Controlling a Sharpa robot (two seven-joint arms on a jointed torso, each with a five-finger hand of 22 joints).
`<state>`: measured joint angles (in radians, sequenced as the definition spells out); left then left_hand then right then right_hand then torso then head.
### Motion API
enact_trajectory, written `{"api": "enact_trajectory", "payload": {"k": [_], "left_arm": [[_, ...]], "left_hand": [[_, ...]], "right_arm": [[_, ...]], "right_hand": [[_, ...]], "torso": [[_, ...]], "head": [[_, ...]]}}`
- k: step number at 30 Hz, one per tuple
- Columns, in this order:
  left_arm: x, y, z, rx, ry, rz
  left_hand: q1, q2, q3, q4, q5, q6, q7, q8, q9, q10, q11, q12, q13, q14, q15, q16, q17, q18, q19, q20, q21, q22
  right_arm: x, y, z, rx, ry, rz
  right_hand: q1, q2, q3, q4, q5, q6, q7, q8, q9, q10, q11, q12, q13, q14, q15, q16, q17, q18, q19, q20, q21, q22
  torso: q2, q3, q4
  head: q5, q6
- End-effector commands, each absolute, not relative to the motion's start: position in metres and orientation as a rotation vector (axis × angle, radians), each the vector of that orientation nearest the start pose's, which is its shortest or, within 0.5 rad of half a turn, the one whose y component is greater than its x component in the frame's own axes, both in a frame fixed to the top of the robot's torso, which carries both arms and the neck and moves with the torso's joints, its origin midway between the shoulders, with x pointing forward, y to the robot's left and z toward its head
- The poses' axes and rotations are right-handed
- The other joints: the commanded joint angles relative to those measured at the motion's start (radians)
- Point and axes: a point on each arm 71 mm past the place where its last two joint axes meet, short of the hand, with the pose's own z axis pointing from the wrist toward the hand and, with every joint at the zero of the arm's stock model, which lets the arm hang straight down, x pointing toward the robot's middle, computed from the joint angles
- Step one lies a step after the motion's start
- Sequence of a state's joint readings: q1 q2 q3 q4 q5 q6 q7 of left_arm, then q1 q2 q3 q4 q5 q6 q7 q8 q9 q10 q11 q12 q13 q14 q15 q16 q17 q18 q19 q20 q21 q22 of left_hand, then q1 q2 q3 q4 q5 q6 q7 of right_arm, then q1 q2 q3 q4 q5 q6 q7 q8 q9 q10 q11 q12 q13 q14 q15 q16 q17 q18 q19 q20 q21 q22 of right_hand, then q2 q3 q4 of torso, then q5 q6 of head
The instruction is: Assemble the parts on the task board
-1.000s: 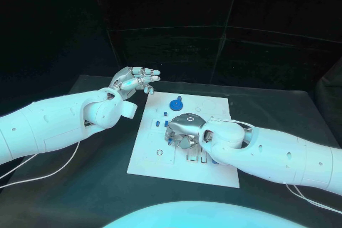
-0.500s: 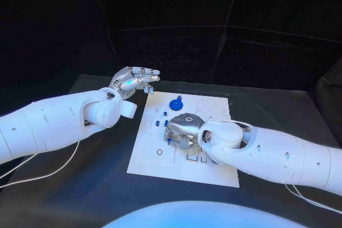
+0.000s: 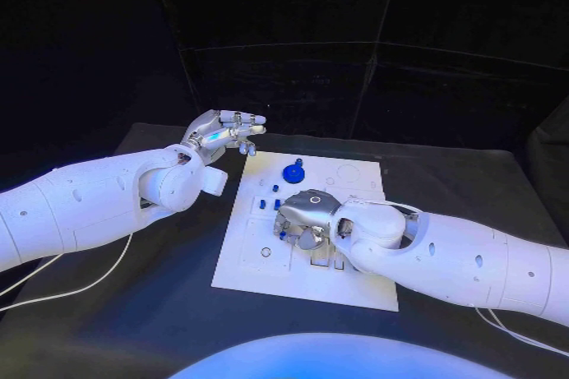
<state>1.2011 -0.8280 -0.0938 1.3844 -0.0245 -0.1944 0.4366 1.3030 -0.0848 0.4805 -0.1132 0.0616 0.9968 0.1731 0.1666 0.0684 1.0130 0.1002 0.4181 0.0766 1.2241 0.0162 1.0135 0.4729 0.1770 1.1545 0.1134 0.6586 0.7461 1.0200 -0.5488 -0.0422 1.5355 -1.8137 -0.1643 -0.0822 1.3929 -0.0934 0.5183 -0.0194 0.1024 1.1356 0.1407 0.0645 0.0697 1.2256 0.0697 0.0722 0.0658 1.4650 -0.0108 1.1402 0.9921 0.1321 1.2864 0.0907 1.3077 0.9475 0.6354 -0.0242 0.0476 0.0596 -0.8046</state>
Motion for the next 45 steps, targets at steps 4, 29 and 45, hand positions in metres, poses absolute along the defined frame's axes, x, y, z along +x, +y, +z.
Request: {"api": "enact_trajectory", "payload": {"k": [4,29,45], "left_arm": [[0.506,0.239,-0.201,-1.075,1.442,-1.539],[0.506,0.24,-0.202,-1.082,1.456,-1.535],[0.507,0.242,-0.203,-1.088,1.467,-1.53]], "left_hand": [[-0.009,0.003,-0.005,-0.004,-0.005,-0.007,0.004,-0.001,-0.001,-0.008,0.003,0.004,-0.002,-0.004,0.0,-0.006,-0.002,0.005,-0.005,0.001,-0.006,-0.002],[-0.01,0.003,-0.006,-0.004,-0.005,-0.01,0.006,-0.001,-0.002,-0.011,0.004,0.004,-0.002,-0.005,0.0,-0.007,-0.003,0.005,-0.005,0.002,-0.007,-0.003],[-0.01,0.003,-0.006,-0.004,-0.005,-0.011,0.006,-0.002,-0.002,-0.012,0.005,0.004,-0.002,-0.005,0.001,-0.007,-0.003,0.005,-0.005,0.002,-0.008,-0.003]], "right_arm": [[0.408,-0.04,-0.254,-0.681,1.693,0.844],[0.413,-0.043,-0.258,-0.672,1.722,0.792],[0.411,-0.086,-0.239,-0.473,1.574,0.865]], "right_hand": [[-0.009,0.002,0.006,-0.003,0.004,0.005,0.002,0.003,0.001,0.002,0.004,-0.004,-0.001,0.022,-0.001,0.006,0.001,-0.017,0.004,0.002,0.005,0.001],[-0.089,-0.059,-0.047,0.001,0.027,-0.065,0.02,-0.002,-0.004,-0.117,0.031,-0.003,-0.003,-0.001,0.02,-0.038,-0.063,-0.005,-0.038,0.021,-0.029,-0.067],[-0.088,-0.062,-0.07,-0.007,0.05,-0.123,0.018,-0.005,-0.006,-0.146,0.031,0.009,-0.002,-0.013,0.02,-0.075,-0.115,0.003,-0.058,0.022,-0.053,-0.114]], "torso": [[0.001,0.0004,-0.0004],[0.0,-0.0001,-0.0002],[-0.004,0.0008,-0.0062]], "head": [[0.0,-0.001],[-0.001,-0.002],[-0.013,0.012]]}}
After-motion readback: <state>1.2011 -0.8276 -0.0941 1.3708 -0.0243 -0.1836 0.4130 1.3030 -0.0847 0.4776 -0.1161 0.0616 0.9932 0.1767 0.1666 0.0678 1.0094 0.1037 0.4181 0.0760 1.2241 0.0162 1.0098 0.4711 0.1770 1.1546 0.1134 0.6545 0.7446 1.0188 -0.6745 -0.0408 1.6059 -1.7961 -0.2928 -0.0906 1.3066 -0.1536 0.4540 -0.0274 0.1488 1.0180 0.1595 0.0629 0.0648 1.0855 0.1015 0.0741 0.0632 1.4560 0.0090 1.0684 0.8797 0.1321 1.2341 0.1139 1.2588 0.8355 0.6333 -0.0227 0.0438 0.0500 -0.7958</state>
